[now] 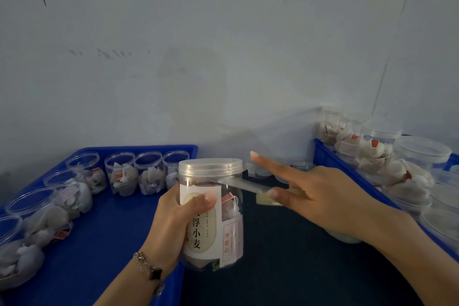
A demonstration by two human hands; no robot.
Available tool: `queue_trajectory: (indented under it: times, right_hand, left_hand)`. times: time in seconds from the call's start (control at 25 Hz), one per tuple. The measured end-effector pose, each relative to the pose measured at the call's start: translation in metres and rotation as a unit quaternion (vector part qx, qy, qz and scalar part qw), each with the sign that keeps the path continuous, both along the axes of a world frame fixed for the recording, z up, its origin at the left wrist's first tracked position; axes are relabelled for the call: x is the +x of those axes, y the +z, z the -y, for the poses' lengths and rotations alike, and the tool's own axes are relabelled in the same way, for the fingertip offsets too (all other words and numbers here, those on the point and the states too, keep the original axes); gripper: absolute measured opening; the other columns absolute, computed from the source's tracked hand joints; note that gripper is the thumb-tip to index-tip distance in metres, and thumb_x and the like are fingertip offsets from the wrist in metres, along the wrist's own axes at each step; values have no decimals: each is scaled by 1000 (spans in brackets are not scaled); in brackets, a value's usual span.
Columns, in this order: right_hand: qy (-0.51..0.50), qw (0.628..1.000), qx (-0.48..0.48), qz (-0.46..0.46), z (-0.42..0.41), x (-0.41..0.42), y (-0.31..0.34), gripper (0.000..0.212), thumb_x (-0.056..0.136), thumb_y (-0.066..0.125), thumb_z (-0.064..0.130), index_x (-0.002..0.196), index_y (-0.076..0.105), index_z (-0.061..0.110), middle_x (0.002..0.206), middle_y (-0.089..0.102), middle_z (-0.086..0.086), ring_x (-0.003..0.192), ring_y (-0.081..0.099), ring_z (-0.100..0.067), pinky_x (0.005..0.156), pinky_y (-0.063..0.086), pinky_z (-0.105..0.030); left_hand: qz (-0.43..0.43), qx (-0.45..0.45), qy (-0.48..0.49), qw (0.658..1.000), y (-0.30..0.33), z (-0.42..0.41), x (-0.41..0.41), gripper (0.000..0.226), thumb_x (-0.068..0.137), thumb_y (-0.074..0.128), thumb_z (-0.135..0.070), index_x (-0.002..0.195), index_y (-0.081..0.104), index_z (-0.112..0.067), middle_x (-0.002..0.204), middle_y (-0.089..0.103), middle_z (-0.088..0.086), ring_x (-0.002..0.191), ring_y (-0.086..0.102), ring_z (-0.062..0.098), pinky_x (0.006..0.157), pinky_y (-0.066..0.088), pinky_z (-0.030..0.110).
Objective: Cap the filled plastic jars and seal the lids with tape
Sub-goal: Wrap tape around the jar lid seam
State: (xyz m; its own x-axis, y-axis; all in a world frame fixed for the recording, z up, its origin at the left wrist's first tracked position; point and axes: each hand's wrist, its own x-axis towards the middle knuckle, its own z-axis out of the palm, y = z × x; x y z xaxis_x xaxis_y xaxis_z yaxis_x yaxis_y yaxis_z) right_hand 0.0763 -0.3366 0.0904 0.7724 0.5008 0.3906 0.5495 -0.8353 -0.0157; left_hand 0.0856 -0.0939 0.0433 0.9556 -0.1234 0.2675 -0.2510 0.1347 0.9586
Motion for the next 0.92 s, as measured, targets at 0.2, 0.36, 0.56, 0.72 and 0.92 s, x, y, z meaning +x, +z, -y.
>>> queue_trajectory:
  times: [0.2, 0.36, 0.56, 0.72, 0.92]
  right_hand:
    - [18, 1000, -16, -19, -7, 2, -1, 48, 79, 5, 75, 122, -18, 76, 56, 50, 4, 54, 51, -3, 53, 43, -16]
    - [39, 999, -15, -32, -12, 3, -6, 44, 80, 2, 73, 118, -19, 79, 49, 41, 4, 57, 50, -3, 52, 40, -18]
    - [51, 992, 58, -101, -21, 1, -18, 50, 80, 10, 75, 121, -19, 77, 54, 50, 3, 51, 50, -6, 55, 43, -19]
    - [1, 991, 125, -53, -10, -3, -3, 74, 78, 29, 76, 127, -26, 65, 56, 53, 16, 43, 45, -3, 44, 37, -19]
    - [-50, 997, 62, 24, -5, -13, 11, 74, 75, 23, 79, 122, -32, 62, 58, 53, 19, 49, 49, -4, 53, 47, -27]
  left_hand:
    - [-1, -13, 0, 1000, 1, 0, 0, 97, 23, 83, -67, 96, 63, -6, 77, 72, 13, 66, 70, 23, 54, 54, 26]
    - [-2, -10, -2, 1000, 0, -1, 0, 102, 23, 82, -68, 98, 62, -2, 77, 72, 13, 66, 70, 23, 54, 54, 25]
    - [-20, -30, -28, 999, -1, -2, 1, 92, 25, 83, -67, 91, 66, -5, 74, 71, 13, 63, 69, 22, 52, 54, 26]
    - [-45, -3, -12, 999, -5, -2, 7, 69, 35, 80, -52, 87, 66, -9, 74, 71, 10, 63, 69, 21, 54, 55, 26]
    - [-43, 31, 28, 998, -8, -2, 12, 61, 42, 71, -50, 86, 60, -9, 72, 72, 8, 62, 69, 19, 52, 54, 23]
